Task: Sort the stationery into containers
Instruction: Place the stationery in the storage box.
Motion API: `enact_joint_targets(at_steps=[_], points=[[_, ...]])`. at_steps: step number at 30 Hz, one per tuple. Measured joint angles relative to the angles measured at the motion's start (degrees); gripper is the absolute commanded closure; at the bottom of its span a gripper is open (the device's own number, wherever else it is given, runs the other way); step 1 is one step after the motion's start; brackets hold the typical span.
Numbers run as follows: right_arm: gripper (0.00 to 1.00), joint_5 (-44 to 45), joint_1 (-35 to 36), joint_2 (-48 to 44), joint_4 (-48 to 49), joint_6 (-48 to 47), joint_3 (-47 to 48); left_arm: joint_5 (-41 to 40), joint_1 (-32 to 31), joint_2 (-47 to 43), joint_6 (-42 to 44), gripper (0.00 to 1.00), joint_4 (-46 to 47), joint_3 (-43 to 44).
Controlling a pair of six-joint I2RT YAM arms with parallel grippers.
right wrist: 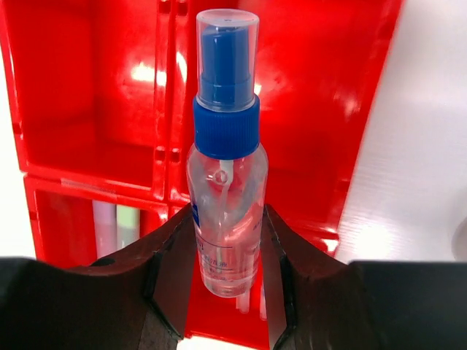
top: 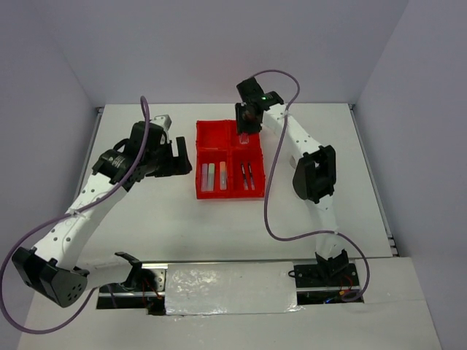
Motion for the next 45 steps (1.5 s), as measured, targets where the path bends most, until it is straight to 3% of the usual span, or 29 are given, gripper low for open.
enact_joint_targets(at_steps=[7, 14, 29, 33, 39, 45], points=[[0.92, -10.1, 0.5, -2.5, 9.5, 0.7, -9.3, 0.3, 0.2, -3.1, 1.0, 0.06, 0.0, -1.0], [0.82, -14.1, 1.8, -0.7, 15.3, 2.4, -0.7, 0.9, 0.2, -5.5, 2.8, 0.06, -0.2, -2.9], [0.68, -16.2, 2.4, 8.6, 21.9, 4.9, 2.8, 3.4, 0.3, -11.4, 5.8, 0.05, -1.0, -7.5], [0.61, -15.8, 3.2, 9.0, 22.2, 5.6, 2.8, 3.5, 0.3, -11.4, 5.8, 0.05, -1.2, -7.6], [0.38, -15.3, 4.4, 9.0, 22.7, 6.1, 2.8, 3.9, 0.3, -11.8, 5.9, 0.03, -1.3, -7.6], [0.34, -14.1, 4.5, 9.0, 23.5, 5.9, 2.8, 3.9, 0.3, -12.2, 5.8, 0.02, -1.3, -7.6]])
